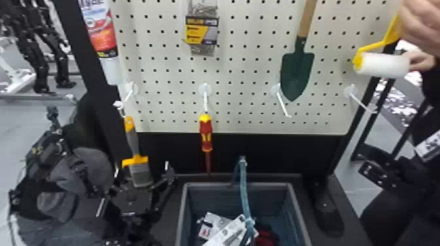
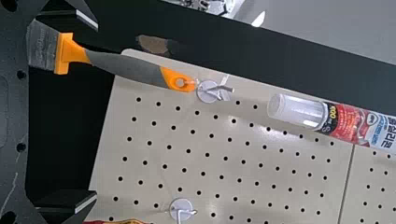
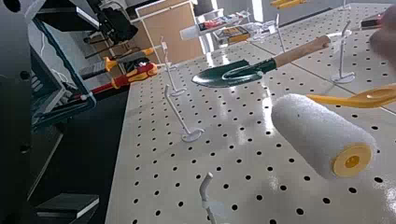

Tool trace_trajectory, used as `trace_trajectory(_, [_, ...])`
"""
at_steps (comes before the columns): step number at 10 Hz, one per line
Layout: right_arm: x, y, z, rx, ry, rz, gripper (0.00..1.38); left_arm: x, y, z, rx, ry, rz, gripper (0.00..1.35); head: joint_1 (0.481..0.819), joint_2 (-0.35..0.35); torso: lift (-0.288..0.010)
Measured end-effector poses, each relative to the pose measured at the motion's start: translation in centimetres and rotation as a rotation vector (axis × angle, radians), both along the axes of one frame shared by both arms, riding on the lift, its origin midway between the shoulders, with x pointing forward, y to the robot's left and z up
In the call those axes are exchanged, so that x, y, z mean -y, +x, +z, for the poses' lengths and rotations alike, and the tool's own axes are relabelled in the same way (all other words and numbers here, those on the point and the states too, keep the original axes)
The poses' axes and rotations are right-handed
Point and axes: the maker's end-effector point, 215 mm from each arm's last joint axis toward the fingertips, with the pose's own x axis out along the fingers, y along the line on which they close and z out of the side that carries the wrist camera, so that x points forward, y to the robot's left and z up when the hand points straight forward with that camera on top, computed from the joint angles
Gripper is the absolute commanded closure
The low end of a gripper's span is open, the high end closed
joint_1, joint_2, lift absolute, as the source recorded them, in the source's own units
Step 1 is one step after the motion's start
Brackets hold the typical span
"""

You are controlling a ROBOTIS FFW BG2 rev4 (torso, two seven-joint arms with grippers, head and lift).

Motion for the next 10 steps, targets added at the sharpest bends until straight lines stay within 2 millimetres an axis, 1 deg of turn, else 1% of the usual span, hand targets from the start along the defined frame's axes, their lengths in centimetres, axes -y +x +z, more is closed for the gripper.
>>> trace_trajectory(10, [0.0, 0.0, 0.0, 0.0, 0.0, 0.0, 0.0, 0.0, 0.0, 0.0, 0.0, 0.0, 0.0, 0.0, 0.549, 0.0, -0.1])
